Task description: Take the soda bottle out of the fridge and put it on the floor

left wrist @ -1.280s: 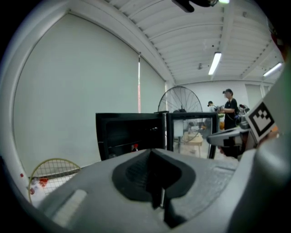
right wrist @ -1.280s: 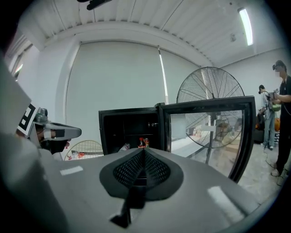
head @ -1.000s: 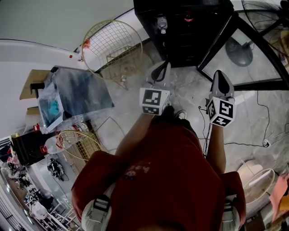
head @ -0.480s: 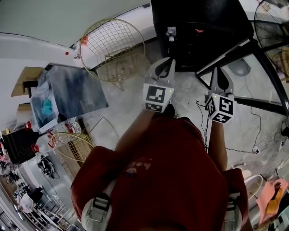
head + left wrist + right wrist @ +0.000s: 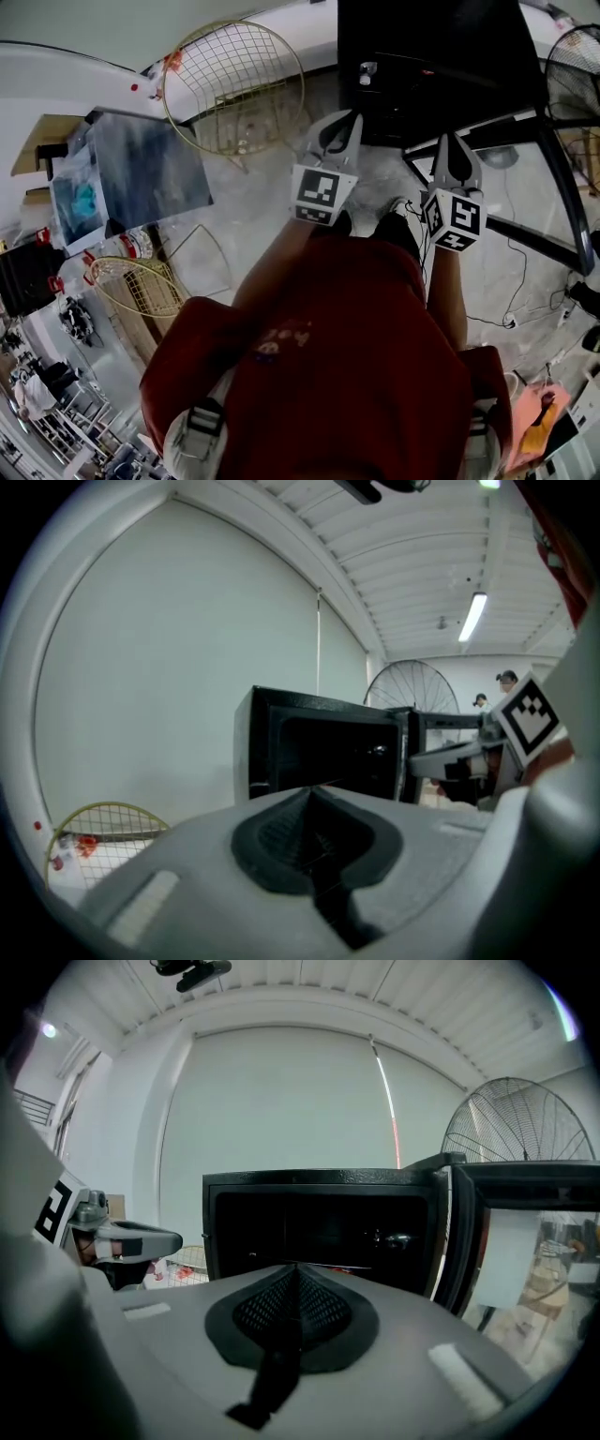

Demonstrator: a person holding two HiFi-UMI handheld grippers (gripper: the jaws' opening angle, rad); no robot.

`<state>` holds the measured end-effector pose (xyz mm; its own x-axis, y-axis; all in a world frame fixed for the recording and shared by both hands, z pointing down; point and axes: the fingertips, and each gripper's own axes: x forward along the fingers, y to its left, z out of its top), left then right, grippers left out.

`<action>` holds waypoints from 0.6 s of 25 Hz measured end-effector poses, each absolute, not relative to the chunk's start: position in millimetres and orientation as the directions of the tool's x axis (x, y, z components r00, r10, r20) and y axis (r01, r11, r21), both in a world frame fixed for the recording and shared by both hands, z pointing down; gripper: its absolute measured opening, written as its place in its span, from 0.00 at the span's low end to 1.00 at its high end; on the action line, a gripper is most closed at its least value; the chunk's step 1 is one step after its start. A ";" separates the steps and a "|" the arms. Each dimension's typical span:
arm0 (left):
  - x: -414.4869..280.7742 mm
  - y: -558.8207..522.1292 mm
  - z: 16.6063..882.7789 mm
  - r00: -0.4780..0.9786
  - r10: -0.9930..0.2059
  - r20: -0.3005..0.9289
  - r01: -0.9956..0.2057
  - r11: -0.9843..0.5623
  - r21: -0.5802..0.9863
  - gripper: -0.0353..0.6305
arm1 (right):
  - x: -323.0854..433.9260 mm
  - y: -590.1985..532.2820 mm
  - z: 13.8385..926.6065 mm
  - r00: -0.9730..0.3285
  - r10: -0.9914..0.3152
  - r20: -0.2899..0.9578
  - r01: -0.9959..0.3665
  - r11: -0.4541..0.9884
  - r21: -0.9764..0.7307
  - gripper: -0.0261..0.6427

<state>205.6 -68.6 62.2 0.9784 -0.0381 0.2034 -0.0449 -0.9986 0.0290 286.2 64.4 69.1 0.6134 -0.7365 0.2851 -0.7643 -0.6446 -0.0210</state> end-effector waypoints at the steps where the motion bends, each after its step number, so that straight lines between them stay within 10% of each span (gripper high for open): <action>1: 209.0 -67.2 61.6 0.980 -0.042 0.192 -0.048 -0.998 0.027 0.05 | 291.3 63.8 70.7 0.602 -0.746 0.284 -0.774 -0.632 -0.021 0.04; 15: 249.5 -22.7 65.3 0.907 -0.375 0.195 -0.388 -0.921 0.036 0.05 | 365.5 69.6 88.8 0.304 -0.912 0.276 -0.938 -0.338 -0.082 0.04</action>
<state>249.5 -22.7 65.3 0.9066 -0.3745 0.1946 -0.3881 -0.9209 0.0355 365.5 69.6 88.8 0.3045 -0.9118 0.2756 -0.9376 -0.3379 -0.0820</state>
